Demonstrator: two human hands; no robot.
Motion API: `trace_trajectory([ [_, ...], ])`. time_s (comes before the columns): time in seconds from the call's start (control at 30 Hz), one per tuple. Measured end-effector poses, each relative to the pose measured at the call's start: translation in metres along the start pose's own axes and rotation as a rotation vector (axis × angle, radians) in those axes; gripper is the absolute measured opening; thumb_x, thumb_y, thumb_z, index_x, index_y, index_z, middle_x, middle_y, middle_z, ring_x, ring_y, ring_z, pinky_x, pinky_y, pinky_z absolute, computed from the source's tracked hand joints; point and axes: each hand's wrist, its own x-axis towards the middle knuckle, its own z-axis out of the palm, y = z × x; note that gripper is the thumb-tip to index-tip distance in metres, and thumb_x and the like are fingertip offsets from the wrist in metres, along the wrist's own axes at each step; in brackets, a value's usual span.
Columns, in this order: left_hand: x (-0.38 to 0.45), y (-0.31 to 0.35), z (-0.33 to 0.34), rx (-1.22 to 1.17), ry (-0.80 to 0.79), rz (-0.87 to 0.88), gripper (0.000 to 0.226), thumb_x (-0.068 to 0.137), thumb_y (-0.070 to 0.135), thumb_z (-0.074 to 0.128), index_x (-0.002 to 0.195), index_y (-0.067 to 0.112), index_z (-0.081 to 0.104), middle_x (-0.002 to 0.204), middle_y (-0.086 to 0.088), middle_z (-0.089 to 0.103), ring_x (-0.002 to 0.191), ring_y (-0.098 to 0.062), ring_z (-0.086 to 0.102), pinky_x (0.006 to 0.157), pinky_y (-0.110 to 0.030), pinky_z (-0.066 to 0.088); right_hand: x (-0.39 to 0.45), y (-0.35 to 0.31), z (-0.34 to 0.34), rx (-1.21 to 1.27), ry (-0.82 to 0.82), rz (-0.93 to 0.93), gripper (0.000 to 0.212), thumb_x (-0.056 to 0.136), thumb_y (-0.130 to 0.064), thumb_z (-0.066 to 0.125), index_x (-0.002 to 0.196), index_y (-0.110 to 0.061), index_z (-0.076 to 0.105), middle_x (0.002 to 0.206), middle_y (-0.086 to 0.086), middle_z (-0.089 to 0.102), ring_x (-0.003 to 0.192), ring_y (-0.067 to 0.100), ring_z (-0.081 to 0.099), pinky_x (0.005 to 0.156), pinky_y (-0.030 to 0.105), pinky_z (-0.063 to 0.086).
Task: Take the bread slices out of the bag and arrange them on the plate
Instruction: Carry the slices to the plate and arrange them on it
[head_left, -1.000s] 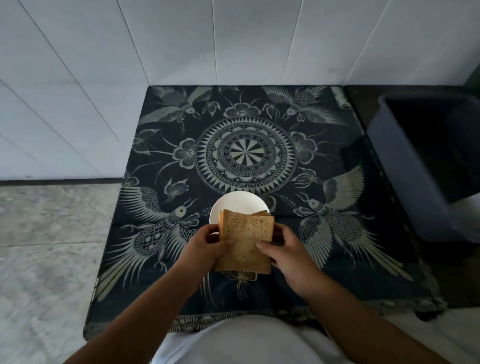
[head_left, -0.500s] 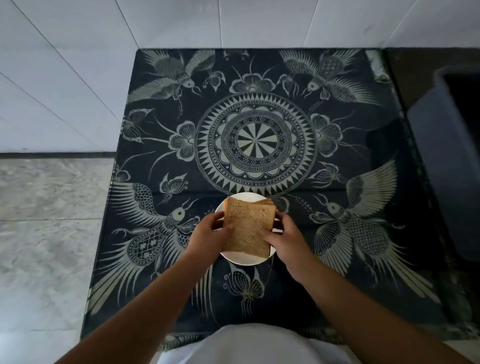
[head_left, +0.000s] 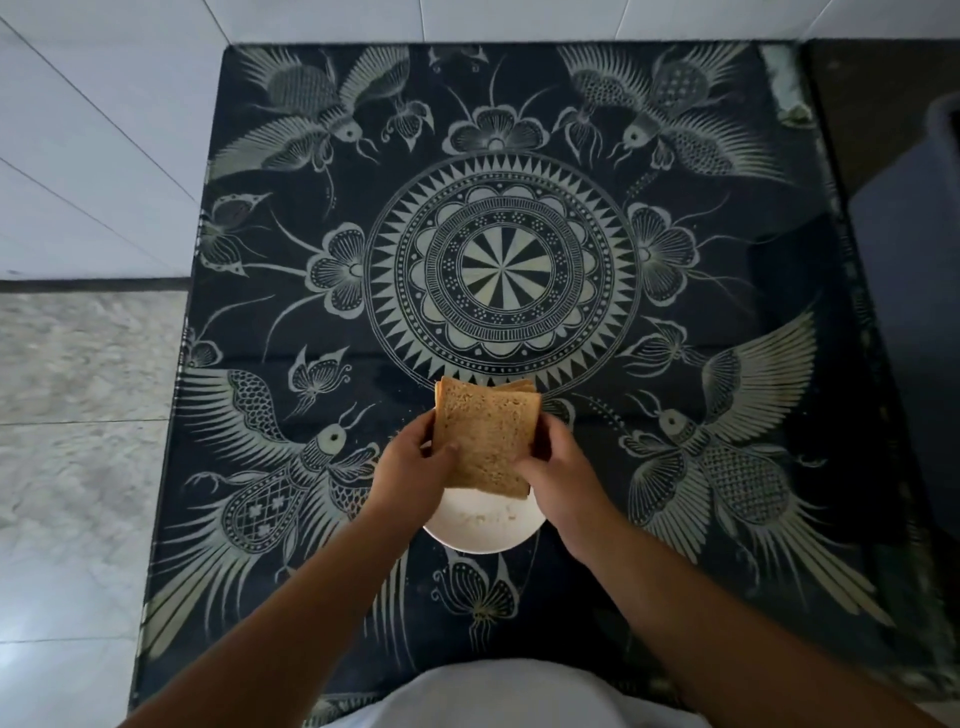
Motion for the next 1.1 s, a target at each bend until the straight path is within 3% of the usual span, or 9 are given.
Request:
trace_trajectory([
  [0.1, -0.003, 0.0, 0.005, 0.016, 0.001, 0.031, 0.033, 0.086, 0.015, 0.057, 0.115, 0.032, 0.06, 0.093, 0.011, 0.072, 0.083, -0.007, 0.068, 0.06, -0.02, 0.054, -0.003, -0.003, 0.005, -0.103, -0.025, -0.008, 0.059, 0.086, -0.016, 0.064, 0.14, -0.028, 0.045, 0.136, 0.002, 0.046, 0.116, 0.016, 0.055, 0.091, 0.037, 0.053],
  [0.23, -0.005, 0.002, 0.009, 0.049, -0.014, 0.037, 0.037, 0.083, 0.016, 0.057, 0.12, 0.019, 0.058, 0.116, -0.014, 0.057, 0.1, -0.028, 0.061, 0.083, -0.043, 0.058, -0.007, -0.001, 0.012, -0.243, 0.09, -0.006, 0.067, 0.086, -0.021, 0.066, 0.147, -0.024, 0.036, 0.136, -0.001, 0.026, 0.123, 0.019, 0.041, 0.098, 0.036, 0.045],
  [0.37, -0.007, 0.001, 0.007, 0.054, 0.022, 0.036, 0.049, 0.083, 0.02, 0.06, 0.131, 0.022, 0.051, 0.118, -0.007, 0.056, 0.101, -0.024, 0.059, 0.08, -0.039, 0.055, -0.011, -0.002, 0.014, -0.163, 0.099, 0.027, 0.066, 0.086, -0.019, 0.068, 0.146, -0.025, 0.04, 0.134, 0.002, 0.034, 0.117, 0.019, 0.048, 0.093, 0.038, 0.049],
  [0.5, -0.008, 0.002, 0.005, 0.058, 0.018, 0.025, 0.049, 0.084, 0.024, 0.061, 0.132, 0.026, 0.051, 0.116, -0.003, 0.061, 0.1, -0.021, 0.062, 0.085, -0.045, 0.055, -0.012, -0.004, 0.017, -0.162, 0.092, 0.014, 0.068, 0.086, -0.019, 0.067, 0.147, -0.026, 0.039, 0.136, 0.004, 0.035, 0.116, 0.018, 0.048, 0.087, 0.034, 0.046],
  [0.77, -0.008, 0.0, -0.002, 0.04, -0.041, 0.067, 0.04, 0.086, 0.02, 0.06, 0.125, 0.024, 0.057, 0.11, -0.002, 0.065, 0.093, -0.016, 0.064, 0.068, -0.027, 0.05, -0.012, -0.008, 0.015, -0.161, 0.031, 0.027, 0.068, 0.084, -0.023, 0.069, 0.145, -0.029, 0.041, 0.136, 0.003, 0.04, 0.116, 0.019, 0.053, 0.086, 0.035, 0.053],
  [0.83, -0.009, 0.0, -0.002, 0.036, -0.045, 0.076, 0.043, 0.085, 0.021, 0.06, 0.127, 0.025, 0.055, 0.113, -0.005, 0.063, 0.095, -0.018, 0.064, 0.07, -0.03, 0.053, -0.012, -0.009, 0.013, -0.135, 0.015, 0.032, 0.065, 0.085, -0.023, 0.069, 0.144, -0.029, 0.043, 0.137, 0.005, 0.046, 0.118, 0.021, 0.055, 0.097, 0.044, 0.052],
  [0.9, -0.01, -0.001, -0.002, 0.033, -0.052, 0.084, 0.048, 0.083, 0.021, 0.061, 0.13, 0.021, 0.053, 0.118, -0.011, 0.06, 0.101, -0.025, 0.063, 0.082, -0.044, 0.057, -0.014, -0.01, 0.012, -0.131, -0.008, 0.025, 0.063, 0.086, -0.022, 0.069, 0.143, -0.031, 0.045, 0.136, 0.006, 0.049, 0.119, 0.022, 0.055, 0.101, 0.048, 0.05],
  [0.97, -0.011, -0.003, -0.001, 0.023, -0.052, 0.088, 0.052, 0.083, 0.021, 0.062, 0.133, 0.017, 0.05, 0.121, -0.014, 0.057, 0.106, -0.029, 0.06, 0.09, -0.051, 0.055, -0.017, -0.01, 0.012, -0.148, -0.011, 0.0, 0.061, 0.087, -0.022, 0.068, 0.142, -0.033, 0.046, 0.135, 0.005, 0.049, 0.119, 0.02, 0.055, 0.1, 0.045, 0.051],
  [1.1, -0.015, -0.007, 0.001, -0.011, -0.055, 0.102, 0.052, 0.085, 0.017, 0.063, 0.135, 0.017, 0.049, 0.122, -0.014, 0.055, 0.106, -0.029, 0.061, 0.088, -0.048, 0.057, -0.023, -0.008, 0.013, -0.2, 0.025, -0.043, 0.059, 0.088, -0.023, 0.067, 0.141, -0.038, 0.046, 0.129, 0.0, 0.043, 0.116, 0.016, 0.052, 0.092, 0.037, 0.051],
])
